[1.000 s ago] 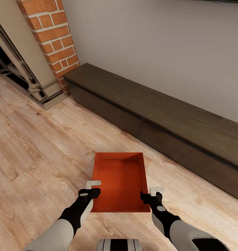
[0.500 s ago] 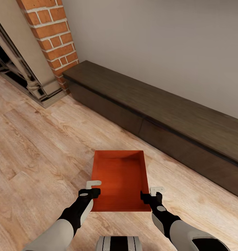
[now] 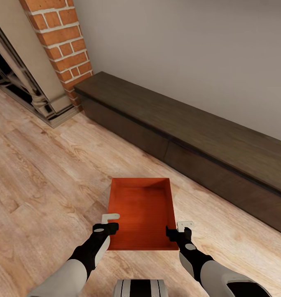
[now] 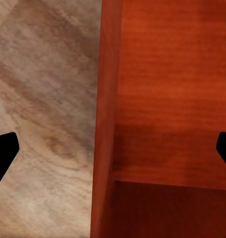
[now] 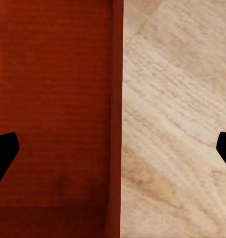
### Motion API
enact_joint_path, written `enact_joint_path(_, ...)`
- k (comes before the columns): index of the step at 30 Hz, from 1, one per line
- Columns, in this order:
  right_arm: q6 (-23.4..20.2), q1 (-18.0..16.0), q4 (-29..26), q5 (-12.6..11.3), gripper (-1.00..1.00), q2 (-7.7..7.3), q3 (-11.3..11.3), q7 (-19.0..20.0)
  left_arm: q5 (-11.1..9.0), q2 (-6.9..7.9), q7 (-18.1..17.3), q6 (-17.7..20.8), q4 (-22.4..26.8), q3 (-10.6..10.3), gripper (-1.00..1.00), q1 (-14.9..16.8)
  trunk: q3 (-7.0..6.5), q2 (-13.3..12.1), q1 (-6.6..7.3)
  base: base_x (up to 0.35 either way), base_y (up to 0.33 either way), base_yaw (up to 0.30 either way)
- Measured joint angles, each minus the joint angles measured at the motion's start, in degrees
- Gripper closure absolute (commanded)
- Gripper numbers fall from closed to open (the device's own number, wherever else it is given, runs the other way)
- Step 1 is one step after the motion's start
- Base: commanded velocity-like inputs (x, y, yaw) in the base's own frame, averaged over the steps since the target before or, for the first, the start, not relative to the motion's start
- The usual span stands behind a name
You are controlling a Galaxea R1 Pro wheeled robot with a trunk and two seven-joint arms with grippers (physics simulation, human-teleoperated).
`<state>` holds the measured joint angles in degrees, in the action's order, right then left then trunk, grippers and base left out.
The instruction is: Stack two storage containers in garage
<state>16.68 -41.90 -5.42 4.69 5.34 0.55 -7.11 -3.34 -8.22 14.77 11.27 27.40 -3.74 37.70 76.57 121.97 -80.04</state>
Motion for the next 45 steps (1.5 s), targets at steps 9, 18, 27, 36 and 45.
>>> enact_joint_path(9,0.0,0.0,0.0,-0.1,-1.00,0.00,0.0,0.0,0.0,0.12,0.0,0.0,0.0,0.1,-1.00,0.0,1.25,2.8,-1.53,0.000,0.000,0.000)
enact_joint_path(18,0.0,0.0,0.0,-0.1,-1.00,0.00,0.0,0.0,0.1,0.16,0.0,0.0,0.0,0.1,-1.00,0.0,1.62,3.6,-1.98,0.000,0.000,0.000)
enact_joint_path(27,0.1,0.0,0.0,0.0,-1.00,0.00,0.0,0.0,0.1,0.18,0.0,0.1,-0.1,0.1,-1.00,0.0,1.62,3.6,-1.98,0.000,0.000,0.000)
enact_joint_path(36,0.1,0.0,0.0,0.0,-1.00,0.00,0.0,0.0,0.2,0.20,0.1,0.1,-0.2,0.0,-1.00,0.0,1.62,3.6,-1.98,0.000,0.000,0.000)
enact_joint_path(45,0.1,0.0,0.0,0.0,-1.00,0.00,0.0,0.0,0.2,0.24,0.1,0.1,-0.4,0.1,-1.00,0.0,1.62,3.6,-1.98,0.000,0.000,0.000)
